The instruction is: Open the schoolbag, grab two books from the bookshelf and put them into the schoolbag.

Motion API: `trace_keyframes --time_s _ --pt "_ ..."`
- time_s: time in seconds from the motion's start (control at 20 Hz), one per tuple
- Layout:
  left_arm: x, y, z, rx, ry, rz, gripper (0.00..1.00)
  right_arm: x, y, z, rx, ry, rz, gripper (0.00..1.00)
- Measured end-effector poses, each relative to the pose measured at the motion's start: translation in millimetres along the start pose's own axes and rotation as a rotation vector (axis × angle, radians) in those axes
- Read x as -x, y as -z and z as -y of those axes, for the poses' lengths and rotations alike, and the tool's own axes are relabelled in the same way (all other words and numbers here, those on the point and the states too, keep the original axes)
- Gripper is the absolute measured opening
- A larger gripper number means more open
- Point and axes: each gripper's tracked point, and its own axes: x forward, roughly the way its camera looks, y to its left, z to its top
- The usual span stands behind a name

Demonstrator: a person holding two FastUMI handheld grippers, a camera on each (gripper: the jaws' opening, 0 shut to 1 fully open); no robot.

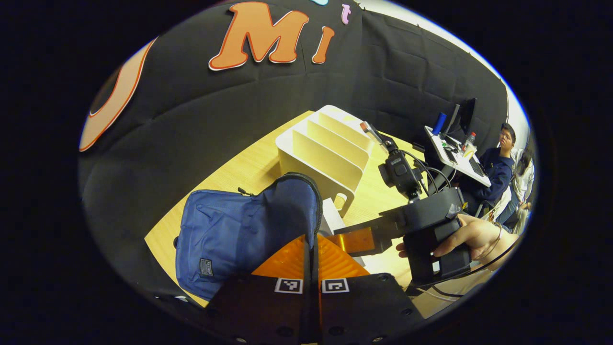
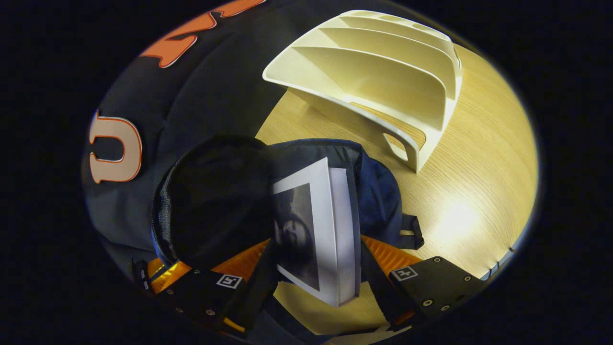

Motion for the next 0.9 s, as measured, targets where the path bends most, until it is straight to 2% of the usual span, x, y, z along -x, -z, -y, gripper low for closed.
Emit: trace_keyframes --time_s 0.15,0.4,0.65,0.9 --pt "-3 -1 2 0.005 0.015 0.006 0.0 2 1 -3 0.078 0.026 -0.042 0.97" --pt "-3 2 -8 0.003 0.001 0.004 0.01 10 -4 16 0.084 0.078 -0.03 0.98" --pt "-4 6 -9 0.017 0.002 0.003 0.01 32 -12 22 0.087 0.064 -0.011 0.98" --pt "-9 9 -4 0.032 -0.013 -0.002 0.0 71 -32 41 0.15 0.063 0.047 0.98"
